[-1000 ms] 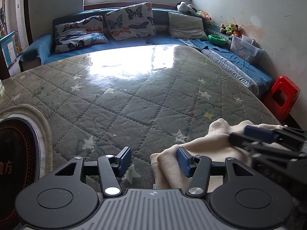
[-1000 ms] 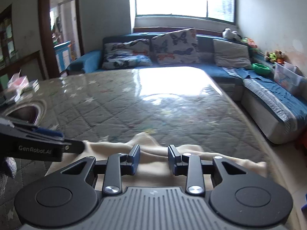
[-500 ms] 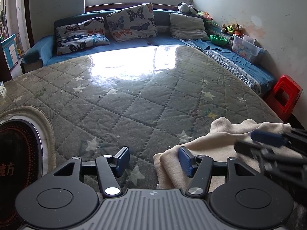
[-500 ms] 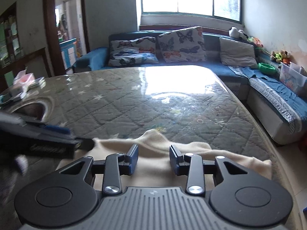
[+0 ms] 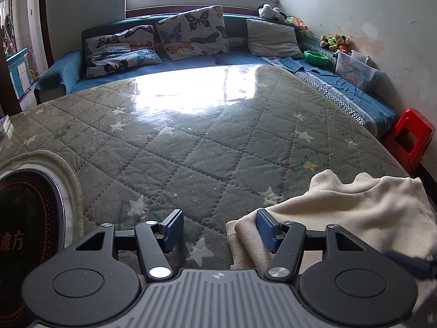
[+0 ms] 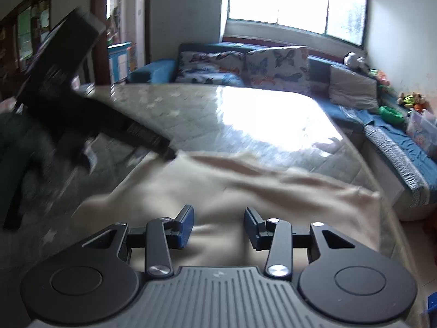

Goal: Fold clothes

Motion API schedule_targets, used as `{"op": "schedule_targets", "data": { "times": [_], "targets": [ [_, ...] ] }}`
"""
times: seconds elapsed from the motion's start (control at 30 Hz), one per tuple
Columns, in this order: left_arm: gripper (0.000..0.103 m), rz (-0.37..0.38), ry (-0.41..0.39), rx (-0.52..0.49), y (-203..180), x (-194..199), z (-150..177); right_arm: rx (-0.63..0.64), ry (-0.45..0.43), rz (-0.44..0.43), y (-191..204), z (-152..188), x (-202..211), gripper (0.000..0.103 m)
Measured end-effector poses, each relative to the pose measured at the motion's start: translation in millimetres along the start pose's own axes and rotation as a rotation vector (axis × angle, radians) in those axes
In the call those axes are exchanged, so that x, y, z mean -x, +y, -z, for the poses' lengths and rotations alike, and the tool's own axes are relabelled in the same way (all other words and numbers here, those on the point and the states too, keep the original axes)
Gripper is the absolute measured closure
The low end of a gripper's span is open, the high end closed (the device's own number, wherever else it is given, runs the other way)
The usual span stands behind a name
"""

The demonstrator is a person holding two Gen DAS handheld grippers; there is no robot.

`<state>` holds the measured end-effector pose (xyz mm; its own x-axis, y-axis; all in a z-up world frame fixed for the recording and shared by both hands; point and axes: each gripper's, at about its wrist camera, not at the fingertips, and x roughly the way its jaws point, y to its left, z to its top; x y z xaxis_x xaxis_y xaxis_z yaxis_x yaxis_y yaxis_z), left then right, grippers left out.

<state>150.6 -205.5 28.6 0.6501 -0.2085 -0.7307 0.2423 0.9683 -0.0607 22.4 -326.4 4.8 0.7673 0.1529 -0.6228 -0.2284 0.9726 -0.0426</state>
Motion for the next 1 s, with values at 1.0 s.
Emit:
{"op": "schedule_targets", "data": {
  "times": [1.0],
  "targets": [
    [0.054,0.237,-0.062,-0.102,-30.3,47.6,50.5,-0.16,0.004,0.138,-65.3,61.9,52.9,0.058]
  ]
}}
